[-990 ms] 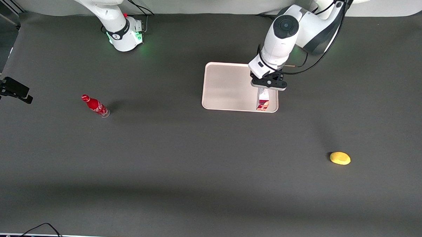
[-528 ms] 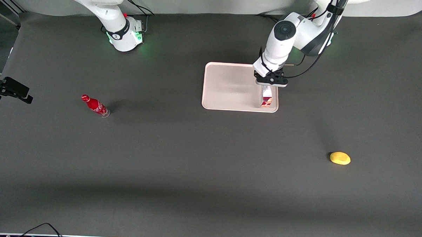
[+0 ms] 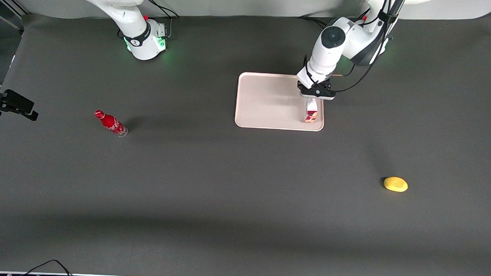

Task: Place red cookie box on tray
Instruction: 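Carry the hanging cookie box with the left gripper over the tray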

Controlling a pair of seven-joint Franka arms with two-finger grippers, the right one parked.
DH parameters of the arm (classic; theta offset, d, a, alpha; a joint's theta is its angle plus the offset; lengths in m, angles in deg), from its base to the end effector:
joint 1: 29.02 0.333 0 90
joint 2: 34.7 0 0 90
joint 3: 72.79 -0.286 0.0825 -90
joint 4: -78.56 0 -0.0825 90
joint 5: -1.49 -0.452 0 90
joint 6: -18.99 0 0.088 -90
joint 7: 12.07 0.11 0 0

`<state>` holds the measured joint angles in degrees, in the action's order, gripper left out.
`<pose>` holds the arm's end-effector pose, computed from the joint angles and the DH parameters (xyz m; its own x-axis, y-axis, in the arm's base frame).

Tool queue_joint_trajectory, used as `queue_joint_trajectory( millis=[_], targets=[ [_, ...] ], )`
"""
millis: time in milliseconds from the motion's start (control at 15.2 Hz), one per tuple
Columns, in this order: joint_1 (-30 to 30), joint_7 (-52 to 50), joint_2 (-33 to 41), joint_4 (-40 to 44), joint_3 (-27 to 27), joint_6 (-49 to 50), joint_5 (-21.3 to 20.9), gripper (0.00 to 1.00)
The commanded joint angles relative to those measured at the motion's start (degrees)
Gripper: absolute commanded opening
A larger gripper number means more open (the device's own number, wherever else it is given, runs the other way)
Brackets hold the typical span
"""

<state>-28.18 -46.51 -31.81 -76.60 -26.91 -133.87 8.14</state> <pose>0.3164 -0.3022 0.1454 0.9966 -0.0809 -0.0125 -0.0807 -0.9967 0.0112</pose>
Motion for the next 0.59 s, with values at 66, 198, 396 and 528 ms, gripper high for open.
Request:
queue_joint_trajectory(
  millis=[66,198,396,528],
  targets=[
    [-0.9,-1.6,-0.8,-1.6,0.2,-3.3,0.7,0.0],
    [-0.9,-1.6,-0.9,-1.4,0.2,-3.2,0.7,0.0],
    [-0.9,-1.6,-2.7,-0.4,0.1,-3.5,0.7,0.0],
    [-0.8,-1.6,-2.8,-0.3,0.1,-4.1,0.6,0.0]
  ],
)
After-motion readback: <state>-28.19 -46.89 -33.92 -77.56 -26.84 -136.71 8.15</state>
